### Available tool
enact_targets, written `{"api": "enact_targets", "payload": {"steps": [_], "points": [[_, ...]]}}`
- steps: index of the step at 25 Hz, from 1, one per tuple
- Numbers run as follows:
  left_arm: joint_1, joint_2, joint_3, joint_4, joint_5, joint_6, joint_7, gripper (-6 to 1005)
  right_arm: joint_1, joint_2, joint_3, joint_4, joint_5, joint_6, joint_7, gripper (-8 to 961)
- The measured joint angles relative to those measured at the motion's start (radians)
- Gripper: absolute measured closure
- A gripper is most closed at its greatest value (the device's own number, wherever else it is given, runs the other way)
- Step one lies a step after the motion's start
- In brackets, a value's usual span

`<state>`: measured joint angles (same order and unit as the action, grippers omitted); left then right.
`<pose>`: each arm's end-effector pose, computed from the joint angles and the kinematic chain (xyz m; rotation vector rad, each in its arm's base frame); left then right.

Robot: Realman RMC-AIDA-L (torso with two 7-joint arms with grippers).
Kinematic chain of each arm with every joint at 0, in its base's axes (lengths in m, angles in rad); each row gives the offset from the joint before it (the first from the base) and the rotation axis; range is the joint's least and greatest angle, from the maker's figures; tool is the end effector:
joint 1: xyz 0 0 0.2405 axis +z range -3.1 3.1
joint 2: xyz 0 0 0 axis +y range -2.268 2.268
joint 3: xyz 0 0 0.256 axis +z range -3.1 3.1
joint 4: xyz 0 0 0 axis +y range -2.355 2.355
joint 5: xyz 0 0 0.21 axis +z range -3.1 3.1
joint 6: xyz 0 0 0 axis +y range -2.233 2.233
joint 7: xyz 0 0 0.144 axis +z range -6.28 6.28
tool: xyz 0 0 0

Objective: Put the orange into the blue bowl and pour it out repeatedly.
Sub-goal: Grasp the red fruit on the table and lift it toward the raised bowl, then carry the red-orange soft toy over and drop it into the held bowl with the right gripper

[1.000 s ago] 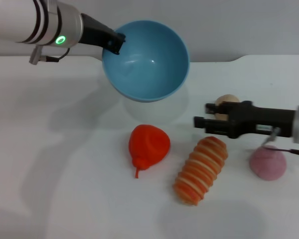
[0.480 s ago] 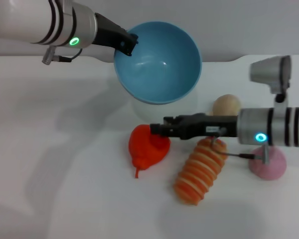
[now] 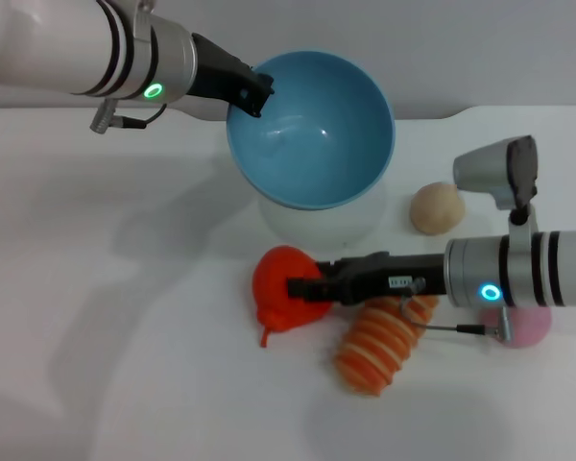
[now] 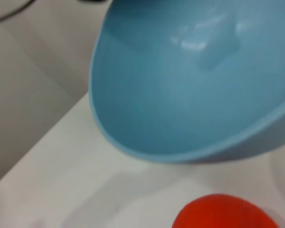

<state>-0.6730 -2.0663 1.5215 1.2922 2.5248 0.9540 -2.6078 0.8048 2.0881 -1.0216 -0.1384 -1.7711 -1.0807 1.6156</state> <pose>-0.1132 0.4210 -0.0120 -2.3967 -0.5663 -0.0143 0.2331 0.3524 -0.1102 -2.6759 1.2372 0.5000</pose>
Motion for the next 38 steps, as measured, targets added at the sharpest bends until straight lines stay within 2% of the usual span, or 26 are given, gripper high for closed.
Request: {"api": "enact_targets", "payload": {"steps": [6, 12, 17, 22, 28, 31, 33, 35, 38], "points": [[0.000, 0.000, 0.011, -0.022, 0.000, -0.015, 0.000, 999, -0.005, 0.001, -0.037, -0.004, 0.000, 0.002, -0.002, 335], [-0.003, 0.000, 0.012, -0.027, 0.000, -0.018, 0.000, 1000, -0.020, -0.001, -0.038, -0.018, 0.004, 0.002, -0.005, 528], [0.001, 0.000, 0.012, -0.027, 0.000, -0.026, 0.000, 1000, -0.041, 0.000, -0.025, -0.046, 0.009, -0.039, -0.044, 733], [0.000, 0.001, 0.012, -0.038, 0.000, -0.030, 0.001, 1000, -0.074, -0.003, -0.019, -0.066, 0.082, -0.120, -0.114, 811], [-0.008, 0.003, 0.012, -0.047, 0.006, -0.032, 0.004, 1000, -0.186, -0.016, -0.018, -0.252, 0.174, -0.354, -0.139, 841], [-0.012, 0.004, 0.012, -0.066, 0.008, -0.024, 0.007, 999, -0.268, -0.021, -0.018, -0.391, 0.243, -0.473, -0.144, 856], [-0.025, 0.003, 0.023, -0.093, 0.008, -0.009, 0.008, 999, -0.358, -0.020, 0.022, -0.556, 0.304, -0.535, -0.170, 871], [-0.030, 0.002, 0.035, -0.099, 0.006, -0.001, 0.008, 999, -0.365, -0.019, 0.032, -0.568, 0.307, -0.536, -0.172, 886], [-0.037, 0.000, 0.082, -0.100, 0.002, 0.015, 0.007, 999, -0.377, -0.018, 0.105, -0.577, 0.310, -0.532, -0.175, 909]]}}
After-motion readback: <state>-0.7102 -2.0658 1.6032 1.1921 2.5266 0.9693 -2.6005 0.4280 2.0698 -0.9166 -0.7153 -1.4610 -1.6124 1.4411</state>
